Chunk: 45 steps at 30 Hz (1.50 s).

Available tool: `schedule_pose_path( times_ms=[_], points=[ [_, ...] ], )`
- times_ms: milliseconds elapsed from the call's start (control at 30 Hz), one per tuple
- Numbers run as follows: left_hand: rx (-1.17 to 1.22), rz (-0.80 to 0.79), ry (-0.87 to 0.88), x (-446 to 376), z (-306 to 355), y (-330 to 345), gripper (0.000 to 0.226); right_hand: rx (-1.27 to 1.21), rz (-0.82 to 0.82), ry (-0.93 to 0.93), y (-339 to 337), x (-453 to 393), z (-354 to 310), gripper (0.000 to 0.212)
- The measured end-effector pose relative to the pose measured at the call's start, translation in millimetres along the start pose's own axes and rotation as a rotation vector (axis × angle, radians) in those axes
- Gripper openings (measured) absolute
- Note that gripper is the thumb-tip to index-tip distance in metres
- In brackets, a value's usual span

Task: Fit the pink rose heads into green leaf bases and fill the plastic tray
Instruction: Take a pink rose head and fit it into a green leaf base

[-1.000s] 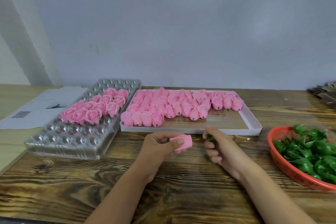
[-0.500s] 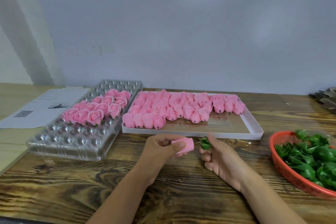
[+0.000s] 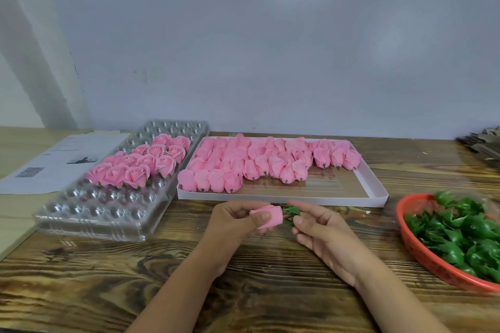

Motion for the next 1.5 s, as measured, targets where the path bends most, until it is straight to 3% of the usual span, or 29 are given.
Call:
schedule_pose_path(
  times_ms=[267, 833, 967, 1300, 1500],
  points=[
    [-0.023, -0.031, -0.006, 1.4, -1.1, 3.0, 0.028, 0.369, -0.011, -0.190, 12.7, 3.5, -3.1, 0.041],
    [-0.022, -0.078, -0.022, 1.5, -2.8, 7.6, 0.032, 0.460, -0.020, -0.252, 18.0, 6.0, -3.8, 0.029],
    [-0.009, -0.085, -0.017, 1.7, -1.1, 8.2, 0.032, 0.465, 0.001, -0.276, 16.6, 7.8, -6.8, 0.033],
    [-0.013, -0.047, -0.025, 1.3, -1.6, 6.5, 0.028, 0.517, 0.124, -0.332, 12.0, 9.4, -13.2, 0.011],
    [-0.057, -0.066, -0.005, 2.2, 0.3, 7.4, 0.024, 0.619, 0.151, -0.365, 14.8, 11.9, -16.8, 0.010]
  ],
)
Point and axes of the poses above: each hand's wrist, its own x-axis away from the middle knuckle, its own y-axis out of the palm, z = x × y, the point moved 6 cm from there along -x, towards the middle knuckle, and after that the axes turned 9 degrees about -x, right-handed, at the moved point
